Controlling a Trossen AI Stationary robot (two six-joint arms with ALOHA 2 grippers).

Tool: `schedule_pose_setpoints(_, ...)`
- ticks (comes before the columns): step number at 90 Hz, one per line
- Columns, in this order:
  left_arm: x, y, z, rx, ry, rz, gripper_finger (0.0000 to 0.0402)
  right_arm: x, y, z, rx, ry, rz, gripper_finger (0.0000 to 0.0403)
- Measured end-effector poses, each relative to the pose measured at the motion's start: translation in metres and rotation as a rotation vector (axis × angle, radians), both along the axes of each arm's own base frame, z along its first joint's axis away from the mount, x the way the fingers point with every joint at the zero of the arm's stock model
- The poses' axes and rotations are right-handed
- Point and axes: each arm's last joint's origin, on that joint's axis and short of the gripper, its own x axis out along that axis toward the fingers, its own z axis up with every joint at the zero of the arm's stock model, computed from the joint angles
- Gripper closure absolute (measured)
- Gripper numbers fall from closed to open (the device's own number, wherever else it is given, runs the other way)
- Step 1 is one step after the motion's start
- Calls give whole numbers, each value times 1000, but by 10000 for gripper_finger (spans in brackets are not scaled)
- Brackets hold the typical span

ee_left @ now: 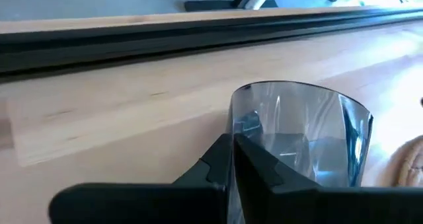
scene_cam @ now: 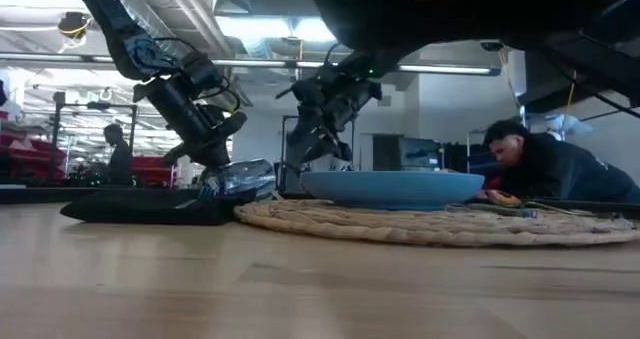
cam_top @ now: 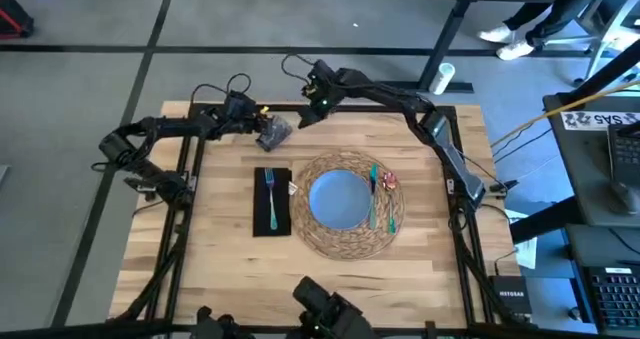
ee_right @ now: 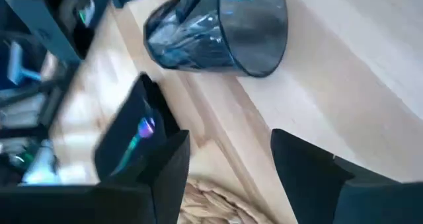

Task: Set table place
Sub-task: Put the blue glass cup above the brown placemat

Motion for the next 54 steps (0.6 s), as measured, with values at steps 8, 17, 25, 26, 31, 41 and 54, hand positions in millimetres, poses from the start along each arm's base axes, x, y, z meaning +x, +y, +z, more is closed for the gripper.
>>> schedule_pose_setpoints(8,4,-4,0,-5,-6,-13,402,4,2,1,-24,-24,10,202)
schedule_pose_setpoints(17,8,-8,0,-13,-15,-23,402,3,1,1,-23,-19,7,202)
schedule_pose_setpoints(25,12,-11,0,-15,-22,-37,402,2,1,0,-18,-10,6,202)
schedule_pose_setpoints(26,13,-12,0,-14,-23,-39,402,2,1,0,-17,-9,5,202)
schedule_pose_setpoints(31,15,-13,1,-16,-32,-53,402,2,1,0,-13,-7,3,202)
schedule_pose_setpoints(41,20,-17,3,-23,-69,-78,402,4,5,0,16,-13,10,202)
schedule_pose_setpoints(54,24,-20,3,-33,-86,-83,402,8,14,0,59,-27,50,202)
